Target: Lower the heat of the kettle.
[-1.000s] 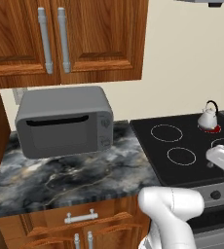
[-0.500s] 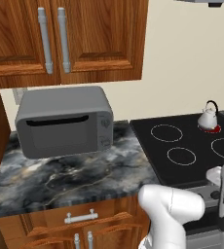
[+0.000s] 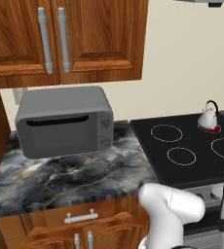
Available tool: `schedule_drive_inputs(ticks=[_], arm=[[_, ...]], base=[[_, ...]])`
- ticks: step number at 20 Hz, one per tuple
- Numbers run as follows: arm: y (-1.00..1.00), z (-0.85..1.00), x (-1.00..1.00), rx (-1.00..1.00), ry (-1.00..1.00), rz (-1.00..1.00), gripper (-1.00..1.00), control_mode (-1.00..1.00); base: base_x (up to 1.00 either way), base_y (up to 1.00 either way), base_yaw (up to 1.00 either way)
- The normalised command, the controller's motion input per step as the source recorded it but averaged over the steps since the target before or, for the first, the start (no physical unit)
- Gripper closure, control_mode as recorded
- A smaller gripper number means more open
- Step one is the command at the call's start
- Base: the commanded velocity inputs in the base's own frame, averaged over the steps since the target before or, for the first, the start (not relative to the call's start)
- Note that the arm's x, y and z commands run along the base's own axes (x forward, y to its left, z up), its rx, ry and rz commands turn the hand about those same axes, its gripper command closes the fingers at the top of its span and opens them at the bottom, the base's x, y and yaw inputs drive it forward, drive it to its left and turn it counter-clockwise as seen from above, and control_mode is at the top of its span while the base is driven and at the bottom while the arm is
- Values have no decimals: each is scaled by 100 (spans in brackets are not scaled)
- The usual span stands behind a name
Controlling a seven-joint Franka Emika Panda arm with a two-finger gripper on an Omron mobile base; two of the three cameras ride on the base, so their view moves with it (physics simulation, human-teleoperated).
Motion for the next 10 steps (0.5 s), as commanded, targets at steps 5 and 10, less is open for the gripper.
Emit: schedule_drive_inputs(ticks=[5, 10], arm=[[-43, -7, -6, 1, -3, 0, -100, -100], [-46, 0, 8, 8, -12, 8, -100, -100]], base=[[0, 0, 0], [0, 0, 0]])
